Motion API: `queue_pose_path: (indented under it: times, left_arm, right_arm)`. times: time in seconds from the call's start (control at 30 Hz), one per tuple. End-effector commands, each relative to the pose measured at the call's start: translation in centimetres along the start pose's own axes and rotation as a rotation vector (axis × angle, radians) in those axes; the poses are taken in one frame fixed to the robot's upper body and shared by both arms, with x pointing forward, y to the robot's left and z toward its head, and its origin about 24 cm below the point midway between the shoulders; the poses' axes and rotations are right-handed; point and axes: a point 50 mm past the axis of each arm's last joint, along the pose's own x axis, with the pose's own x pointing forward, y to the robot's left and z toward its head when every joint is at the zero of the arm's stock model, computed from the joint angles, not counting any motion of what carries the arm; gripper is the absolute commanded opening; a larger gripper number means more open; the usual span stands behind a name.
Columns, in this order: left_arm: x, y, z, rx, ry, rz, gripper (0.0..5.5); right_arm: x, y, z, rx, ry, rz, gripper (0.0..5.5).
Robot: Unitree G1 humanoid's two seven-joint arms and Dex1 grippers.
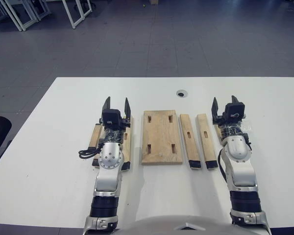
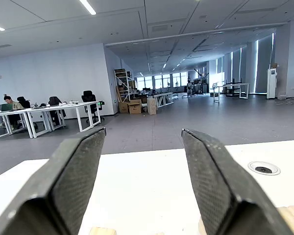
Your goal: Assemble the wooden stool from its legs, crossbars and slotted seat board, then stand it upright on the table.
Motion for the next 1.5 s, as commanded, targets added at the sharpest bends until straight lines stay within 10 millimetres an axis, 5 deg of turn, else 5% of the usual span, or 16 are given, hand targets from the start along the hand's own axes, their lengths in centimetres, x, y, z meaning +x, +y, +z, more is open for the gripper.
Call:
queue_pose_path:
  times: [0.03,0.17,0.27,0.43,0.83,1.0,1.13,1.27,1.37,1.43,1.5]
  left_arm:
    - [0.7,0.5,0.9,0.126,-0.094,0.013,2.86]
    - [0.9,1.7,1.2,0.067,-0.135,0.117,2.86]
    - [0.9,0.6,1.2,0.007,-0.138,0.046,2.86]
    - [0.6,-0.7,0.6,-0.086,-0.089,0.001,2.86]
    - [0.9,0.0,0.3,-0.005,-0.076,-0.019,2.86]
    - [1.1,-0.5,0.6,-0.048,-0.086,-0.033,2.86]
    - [1.2,0.1,0.2,-0.095,-0.039,0.040,2.86]
    - [0.9,-0.7,0.4,0.124,-0.106,-0.112,2.86]
    - [1.1,0.2,-0.2,-0.138,-0.023,0.048,2.86]
    - [1.1,-0.7,0.4,0.141,-0.111,-0.148,2.86]
    - [1.5,0.3,0.0,-0.081,-0.034,0.028,2.86]
  right_arm:
    - [0.2,-0.5,-0.2,-0.034,0.004,-0.006,2.96]
    - [0.1,0.0,0.1,-0.054,-0.019,0.012,2.96]
    - [-0.2,1.3,0.6,-0.053,-0.059,0.104,2.96]
    - [0.1,0.2,0.3,-0.058,-0.041,0.058,2.96]
    - [0.5,-1.9,0.2,-0.068,-0.020,-0.084,2.96]
    - [0.5,-1.3,0.6,-0.135,-0.071,-0.034,2.96]
    - [0.4,-1.5,0.5,0.009,-0.088,-0.103,2.96]
    - [0.4,-0.9,1.4,-0.308,-0.223,0.020,2.96]
    - [0.8,-2.1,0.1,-0.027,-0.056,-0.131,2.96]
    - [0.7,-1.4,1.1,-0.231,-0.178,-0.023,2.96]
    - [0.7,-1.5,0.6,-0.095,-0.114,-0.082,2.96]
